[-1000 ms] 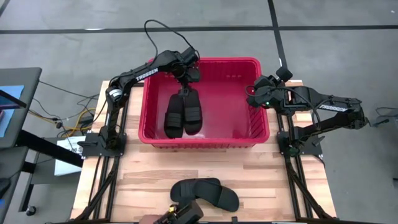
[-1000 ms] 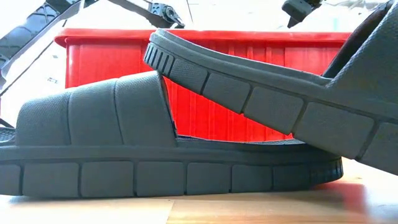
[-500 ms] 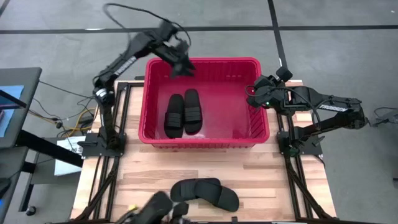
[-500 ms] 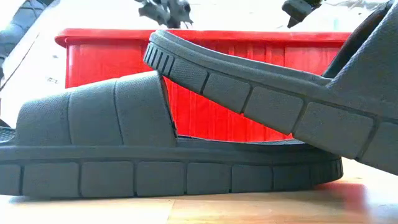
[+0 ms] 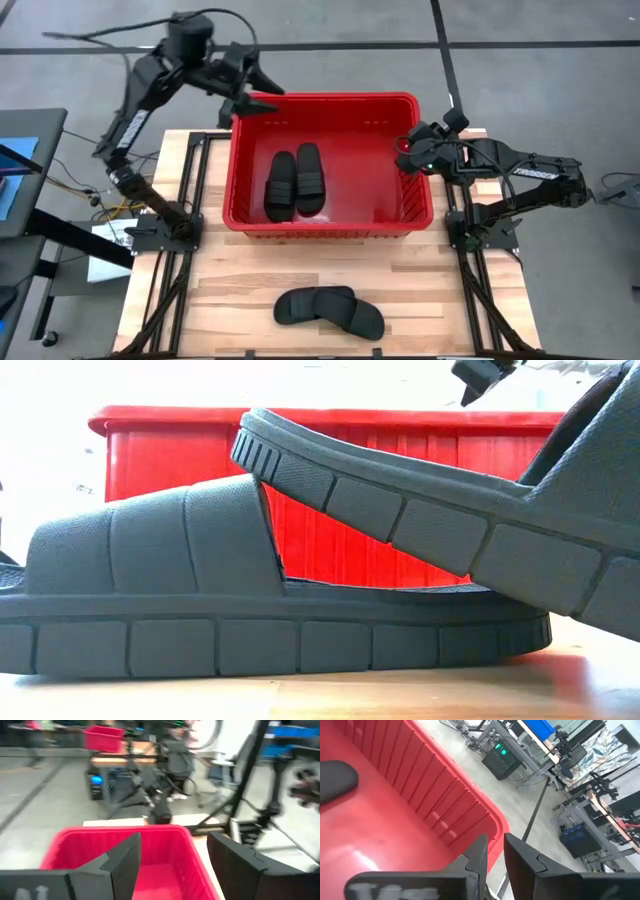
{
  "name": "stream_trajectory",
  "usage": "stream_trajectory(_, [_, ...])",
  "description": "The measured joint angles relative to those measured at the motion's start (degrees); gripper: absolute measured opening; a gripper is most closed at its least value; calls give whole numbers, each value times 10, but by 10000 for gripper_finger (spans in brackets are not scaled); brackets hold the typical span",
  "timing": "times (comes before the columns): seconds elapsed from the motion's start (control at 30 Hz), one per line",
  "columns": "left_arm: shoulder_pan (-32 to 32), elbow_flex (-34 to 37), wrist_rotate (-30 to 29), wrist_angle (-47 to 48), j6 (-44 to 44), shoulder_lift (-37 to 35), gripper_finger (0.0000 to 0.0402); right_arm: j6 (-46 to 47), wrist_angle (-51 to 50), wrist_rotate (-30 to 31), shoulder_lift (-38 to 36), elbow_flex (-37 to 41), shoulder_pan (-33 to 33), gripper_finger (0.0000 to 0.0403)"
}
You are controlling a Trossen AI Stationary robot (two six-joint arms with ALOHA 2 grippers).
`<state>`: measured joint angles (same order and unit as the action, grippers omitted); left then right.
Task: Pick and place slides into bin
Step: Put the right slide into the organizer bin
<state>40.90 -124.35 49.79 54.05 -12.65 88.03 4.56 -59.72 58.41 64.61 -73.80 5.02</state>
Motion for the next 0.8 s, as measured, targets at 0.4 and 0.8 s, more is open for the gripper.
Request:
stream_trajectory(0.4, [-105, 266, -344, -199, 163, -222, 218, 31, 3, -20, -18, 0, -37, 56])
stream_trajectory(0.8, [-197, 670, -375, -517, 275, -453, 218, 31, 50, -98, -92, 0, -142, 56])
